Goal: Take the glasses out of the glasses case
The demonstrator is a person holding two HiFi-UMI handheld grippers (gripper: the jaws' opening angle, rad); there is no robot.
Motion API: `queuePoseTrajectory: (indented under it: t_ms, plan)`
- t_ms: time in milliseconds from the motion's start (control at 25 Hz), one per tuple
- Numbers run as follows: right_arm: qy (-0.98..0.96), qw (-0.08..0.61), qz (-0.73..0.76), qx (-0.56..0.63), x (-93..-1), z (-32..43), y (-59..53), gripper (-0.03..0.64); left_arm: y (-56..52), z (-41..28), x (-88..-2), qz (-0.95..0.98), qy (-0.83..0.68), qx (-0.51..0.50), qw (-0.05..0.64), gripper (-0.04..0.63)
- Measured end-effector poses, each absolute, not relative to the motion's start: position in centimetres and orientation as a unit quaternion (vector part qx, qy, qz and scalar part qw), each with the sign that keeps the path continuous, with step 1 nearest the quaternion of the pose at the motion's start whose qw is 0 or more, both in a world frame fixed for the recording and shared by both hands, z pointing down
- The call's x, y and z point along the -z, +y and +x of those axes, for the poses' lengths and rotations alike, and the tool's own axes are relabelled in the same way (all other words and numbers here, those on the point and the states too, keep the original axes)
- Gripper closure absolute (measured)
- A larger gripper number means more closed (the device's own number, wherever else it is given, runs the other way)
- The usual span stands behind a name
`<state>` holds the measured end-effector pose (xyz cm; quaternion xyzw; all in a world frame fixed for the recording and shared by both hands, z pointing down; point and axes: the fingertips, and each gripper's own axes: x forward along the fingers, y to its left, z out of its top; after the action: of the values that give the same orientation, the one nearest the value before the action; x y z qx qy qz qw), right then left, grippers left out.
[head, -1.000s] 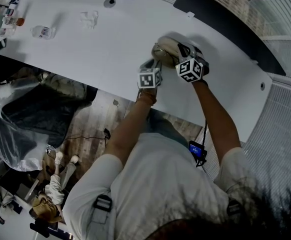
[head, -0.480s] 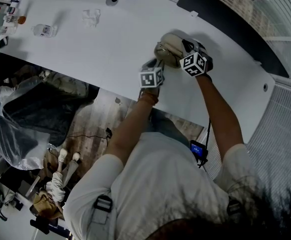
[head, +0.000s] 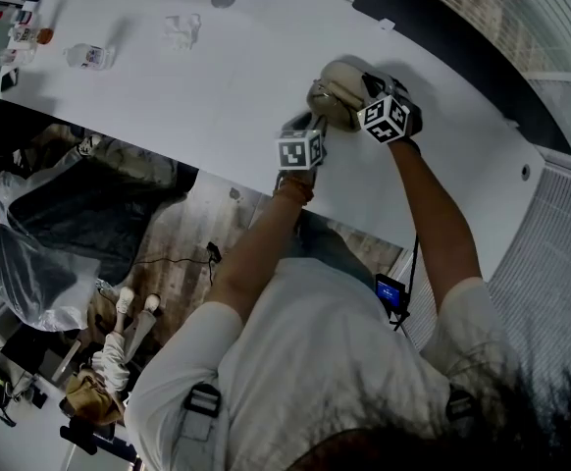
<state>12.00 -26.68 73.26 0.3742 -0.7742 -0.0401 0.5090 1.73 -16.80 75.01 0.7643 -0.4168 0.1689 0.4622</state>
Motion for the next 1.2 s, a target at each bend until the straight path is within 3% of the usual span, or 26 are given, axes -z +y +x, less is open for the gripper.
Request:
queuePoseTrajectory:
  t_ms: [680,1200]
  plan:
    - [-0.775,0.505,0.378,0.037,-73.6,12.1,-26.8,0.591,-16.9,1.7,-75.0,0.765,-0.419,-0.171,0.459,0.445]
    - [-0.805,0.435,0.399,0.058,-68.4,10.2,-24.4,0.554,-16.9,1.5,-75.4,0.762,-0.423,-0.183,0.456,0.446]
